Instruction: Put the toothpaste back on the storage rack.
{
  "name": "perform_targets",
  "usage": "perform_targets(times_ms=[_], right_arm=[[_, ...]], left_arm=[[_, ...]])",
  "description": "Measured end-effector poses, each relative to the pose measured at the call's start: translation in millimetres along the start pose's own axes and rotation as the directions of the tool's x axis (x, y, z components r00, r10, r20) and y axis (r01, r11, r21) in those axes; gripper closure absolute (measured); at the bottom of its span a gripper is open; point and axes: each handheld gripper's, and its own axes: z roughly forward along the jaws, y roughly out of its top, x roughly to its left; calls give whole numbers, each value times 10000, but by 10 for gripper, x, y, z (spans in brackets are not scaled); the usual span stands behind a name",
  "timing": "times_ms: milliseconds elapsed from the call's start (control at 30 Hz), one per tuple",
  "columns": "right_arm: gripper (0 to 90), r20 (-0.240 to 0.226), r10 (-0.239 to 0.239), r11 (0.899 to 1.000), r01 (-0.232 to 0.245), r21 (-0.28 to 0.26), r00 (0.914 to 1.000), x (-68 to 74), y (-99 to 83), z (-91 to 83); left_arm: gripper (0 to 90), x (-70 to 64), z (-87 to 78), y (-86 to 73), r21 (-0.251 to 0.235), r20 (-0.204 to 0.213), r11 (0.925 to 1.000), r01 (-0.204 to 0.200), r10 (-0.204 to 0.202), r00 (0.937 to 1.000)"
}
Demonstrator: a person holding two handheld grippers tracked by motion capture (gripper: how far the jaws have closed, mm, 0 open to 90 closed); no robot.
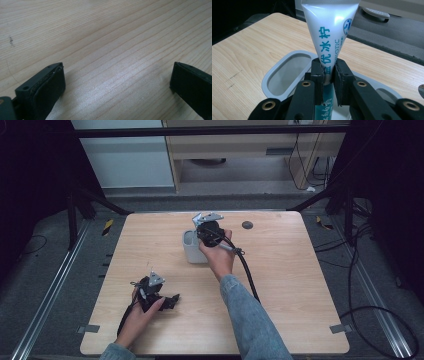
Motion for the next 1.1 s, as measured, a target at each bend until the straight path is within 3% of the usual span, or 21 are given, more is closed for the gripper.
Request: perform_targets(times_ms=[533, 1100], right_arm=[[786, -81, -241, 9995, 242, 188, 9997, 43, 42, 40], [779, -114, -173, 9991, 177, 389, 9998, 47, 90, 106]], left_arm=[[0, 2, 0, 1, -3, -9, 10000, -25, 25, 10000], [0, 2, 0, 1, 0, -7, 10000, -28, 28, 10000]])
